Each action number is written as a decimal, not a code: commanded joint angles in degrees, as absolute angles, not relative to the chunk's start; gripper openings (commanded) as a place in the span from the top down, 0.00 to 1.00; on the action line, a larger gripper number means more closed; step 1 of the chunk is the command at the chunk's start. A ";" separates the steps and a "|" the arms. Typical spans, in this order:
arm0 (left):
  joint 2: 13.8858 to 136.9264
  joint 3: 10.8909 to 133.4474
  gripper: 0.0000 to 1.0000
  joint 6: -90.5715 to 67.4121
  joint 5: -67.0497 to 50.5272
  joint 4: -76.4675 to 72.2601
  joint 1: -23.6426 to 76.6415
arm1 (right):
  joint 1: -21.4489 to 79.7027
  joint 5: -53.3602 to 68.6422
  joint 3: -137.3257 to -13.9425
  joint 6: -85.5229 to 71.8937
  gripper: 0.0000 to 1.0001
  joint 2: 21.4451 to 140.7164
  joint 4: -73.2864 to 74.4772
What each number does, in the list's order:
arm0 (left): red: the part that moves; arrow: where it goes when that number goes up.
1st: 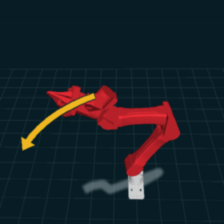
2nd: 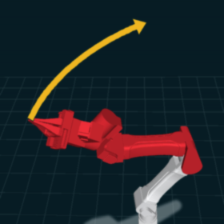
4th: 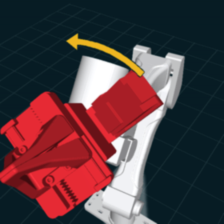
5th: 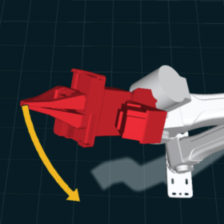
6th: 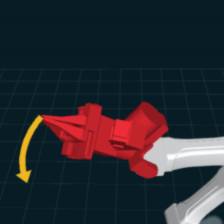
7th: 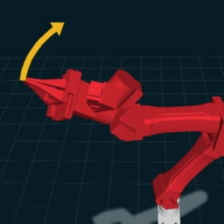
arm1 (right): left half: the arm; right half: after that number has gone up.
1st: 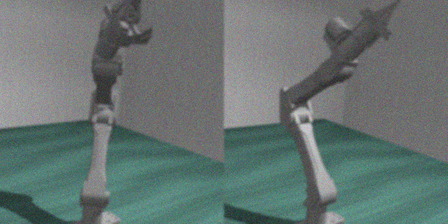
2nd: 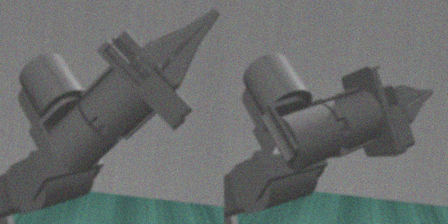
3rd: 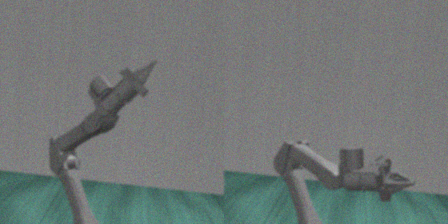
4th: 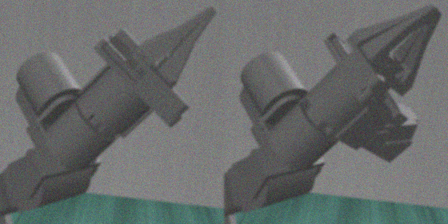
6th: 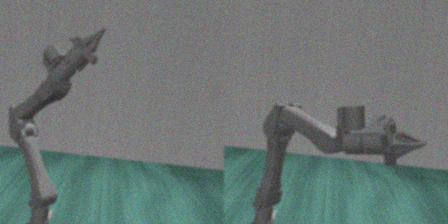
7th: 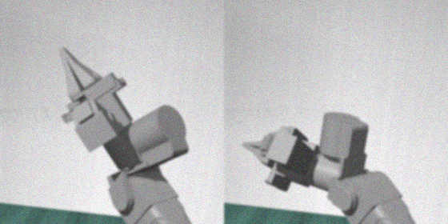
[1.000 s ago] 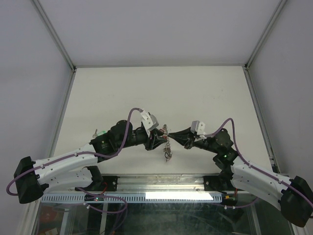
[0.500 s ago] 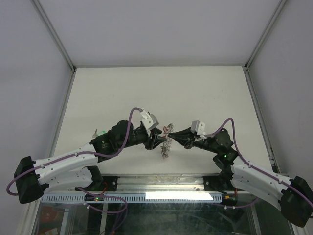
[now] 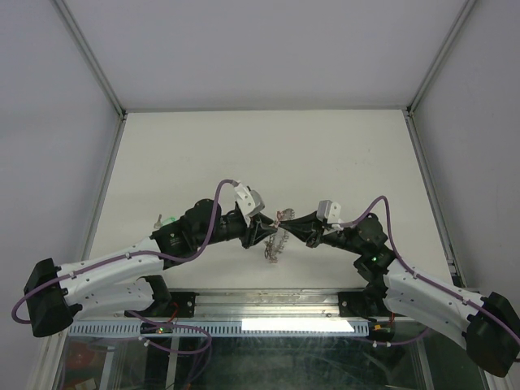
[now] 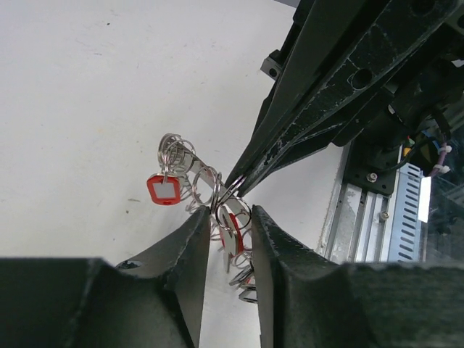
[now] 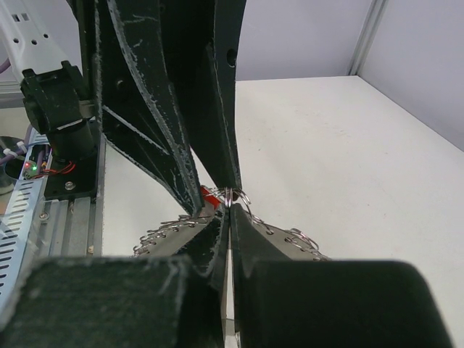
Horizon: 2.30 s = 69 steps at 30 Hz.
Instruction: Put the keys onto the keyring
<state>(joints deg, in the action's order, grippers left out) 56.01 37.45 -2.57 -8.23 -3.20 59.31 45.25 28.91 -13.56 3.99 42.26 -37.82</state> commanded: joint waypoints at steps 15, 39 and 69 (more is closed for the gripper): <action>55.41 35.76 0.95 -2.08 -10.57 -6.35 59.90 | 45.16 27.15 -16.09 3.05 1.00 40.27 -44.47; 57.52 35.33 0.93 -3.10 -11.78 -7.73 59.78 | 45.17 26.37 -14.69 2.09 1.00 40.91 -46.39; 49.47 35.00 0.94 0.73 -23.39 -11.08 59.79 | 45.05 34.71 -18.57 2.33 1.00 38.26 -39.55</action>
